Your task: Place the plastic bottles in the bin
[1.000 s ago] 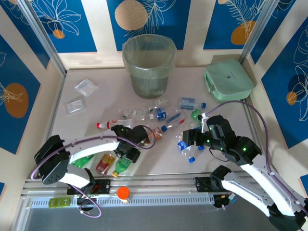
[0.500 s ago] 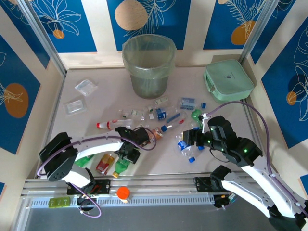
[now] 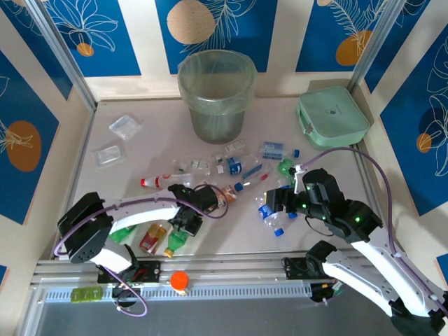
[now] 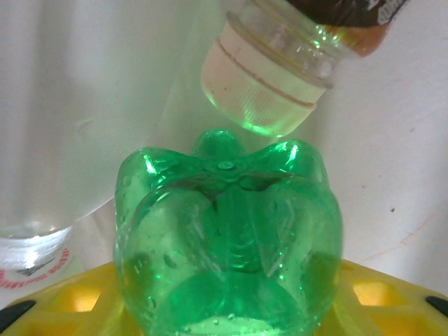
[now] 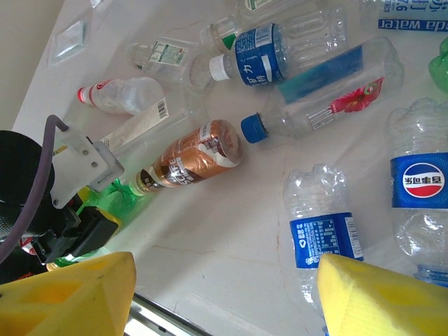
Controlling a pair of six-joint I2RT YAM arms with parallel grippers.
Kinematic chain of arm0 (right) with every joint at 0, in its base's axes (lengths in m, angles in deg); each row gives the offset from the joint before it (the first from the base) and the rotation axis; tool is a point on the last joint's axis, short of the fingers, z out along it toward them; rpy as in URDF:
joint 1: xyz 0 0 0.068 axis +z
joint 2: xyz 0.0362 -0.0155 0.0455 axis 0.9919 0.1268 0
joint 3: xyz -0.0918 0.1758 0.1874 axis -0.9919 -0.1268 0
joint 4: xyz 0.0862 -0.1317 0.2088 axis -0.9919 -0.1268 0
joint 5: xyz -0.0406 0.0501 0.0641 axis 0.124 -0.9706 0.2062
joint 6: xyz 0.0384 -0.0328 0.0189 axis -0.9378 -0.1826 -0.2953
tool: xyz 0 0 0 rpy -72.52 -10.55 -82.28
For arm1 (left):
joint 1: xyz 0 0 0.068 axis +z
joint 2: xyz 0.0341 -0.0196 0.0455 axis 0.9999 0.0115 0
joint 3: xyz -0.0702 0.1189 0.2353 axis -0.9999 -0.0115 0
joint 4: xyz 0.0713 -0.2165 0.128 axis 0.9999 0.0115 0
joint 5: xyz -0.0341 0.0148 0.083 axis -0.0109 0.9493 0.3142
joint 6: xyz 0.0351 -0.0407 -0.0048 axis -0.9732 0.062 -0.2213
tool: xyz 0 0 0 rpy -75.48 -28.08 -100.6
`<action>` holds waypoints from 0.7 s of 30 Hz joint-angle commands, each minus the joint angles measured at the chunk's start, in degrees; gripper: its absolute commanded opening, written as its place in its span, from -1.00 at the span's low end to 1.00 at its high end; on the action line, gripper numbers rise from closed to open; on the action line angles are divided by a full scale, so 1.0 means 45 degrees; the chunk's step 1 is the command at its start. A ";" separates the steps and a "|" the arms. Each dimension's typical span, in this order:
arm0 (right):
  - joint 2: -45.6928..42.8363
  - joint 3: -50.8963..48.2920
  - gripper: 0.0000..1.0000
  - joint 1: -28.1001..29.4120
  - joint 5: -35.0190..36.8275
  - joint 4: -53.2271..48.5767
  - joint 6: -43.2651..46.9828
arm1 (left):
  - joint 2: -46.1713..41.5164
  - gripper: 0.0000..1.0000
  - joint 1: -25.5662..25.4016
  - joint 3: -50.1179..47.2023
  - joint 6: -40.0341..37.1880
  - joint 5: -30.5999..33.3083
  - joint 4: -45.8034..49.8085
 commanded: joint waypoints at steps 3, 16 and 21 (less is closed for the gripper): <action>-0.0450 0.0682 0.39 -0.0068 -0.0375 -0.0045 0.0279 | -0.1725 -0.12 -0.0168 0.1449 0.0149 0.0237 0.1821; -0.1289 0.0869 0.38 -0.0066 -0.1036 0.0645 -0.0046 | -0.6620 -0.29 -0.0187 0.3402 0.1263 -0.0819 0.0516; -0.1736 0.1018 0.39 -0.0066 -0.1283 0.0715 -0.0374 | -0.7241 -0.30 -0.0187 0.3775 0.1104 -0.0466 -0.0036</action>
